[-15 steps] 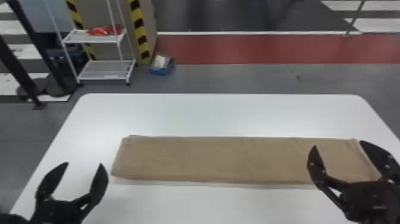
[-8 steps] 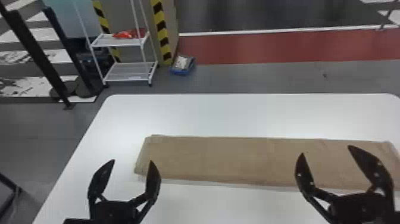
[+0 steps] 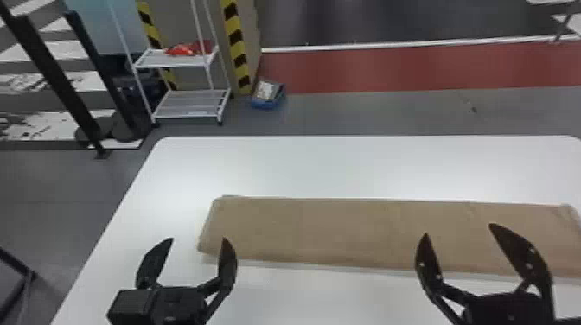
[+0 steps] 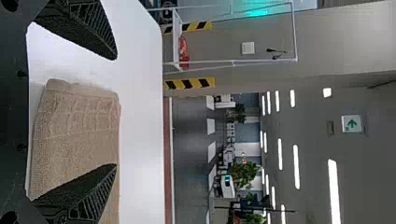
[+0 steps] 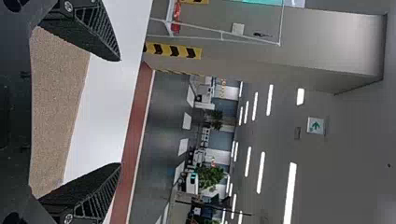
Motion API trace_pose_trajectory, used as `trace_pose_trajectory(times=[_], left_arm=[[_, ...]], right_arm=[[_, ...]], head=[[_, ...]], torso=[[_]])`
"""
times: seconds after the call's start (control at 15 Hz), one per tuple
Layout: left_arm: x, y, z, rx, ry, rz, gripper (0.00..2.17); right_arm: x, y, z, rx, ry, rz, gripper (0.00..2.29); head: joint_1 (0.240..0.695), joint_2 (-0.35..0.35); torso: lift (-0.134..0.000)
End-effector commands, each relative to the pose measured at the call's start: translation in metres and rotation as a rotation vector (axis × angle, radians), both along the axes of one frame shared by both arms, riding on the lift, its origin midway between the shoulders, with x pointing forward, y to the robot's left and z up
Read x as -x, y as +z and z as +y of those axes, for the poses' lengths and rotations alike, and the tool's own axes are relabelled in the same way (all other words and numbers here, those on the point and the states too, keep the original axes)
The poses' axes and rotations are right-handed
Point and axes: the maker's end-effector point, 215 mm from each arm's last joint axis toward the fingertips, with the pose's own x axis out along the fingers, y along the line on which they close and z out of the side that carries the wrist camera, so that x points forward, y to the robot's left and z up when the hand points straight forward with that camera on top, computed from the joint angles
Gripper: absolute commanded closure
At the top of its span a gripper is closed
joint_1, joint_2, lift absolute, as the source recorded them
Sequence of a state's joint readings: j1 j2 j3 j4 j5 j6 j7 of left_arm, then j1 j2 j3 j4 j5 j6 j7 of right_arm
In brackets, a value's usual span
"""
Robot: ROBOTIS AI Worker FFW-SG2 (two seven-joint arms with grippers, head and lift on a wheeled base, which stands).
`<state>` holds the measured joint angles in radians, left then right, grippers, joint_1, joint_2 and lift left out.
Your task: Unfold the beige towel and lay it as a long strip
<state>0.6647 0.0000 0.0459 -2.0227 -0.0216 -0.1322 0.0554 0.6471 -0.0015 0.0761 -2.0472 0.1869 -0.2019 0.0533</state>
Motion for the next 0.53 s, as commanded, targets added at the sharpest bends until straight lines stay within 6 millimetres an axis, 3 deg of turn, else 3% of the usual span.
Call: trace_pose_trajectory(times=[0.0,0.13,0.47], left_arm=[[-0.0001,0.0093,0.0111,0.009,0.02,-0.039,0.05],[0.0028,0.0159,0.0162,0.02,0.029,-0.083,0.05],[0.0054,0.011,0.0177,0.018,0.029,-0.074,0.05]], right_arm=[[-0.0016,-0.0008,0.0009,-0.015,-0.002,0.007,0.08],[-0.0024,-0.0019,0.0001,-0.023,-0.004,0.013,0.08],[-0.0019,-0.0014,-0.0003,-0.033,-0.005,0.013,0.08]], head=[[0.695,0.138],[0.695,0.154],[0.695,0.165]], torso=[[-0.111],[-0.111],[-0.111]])
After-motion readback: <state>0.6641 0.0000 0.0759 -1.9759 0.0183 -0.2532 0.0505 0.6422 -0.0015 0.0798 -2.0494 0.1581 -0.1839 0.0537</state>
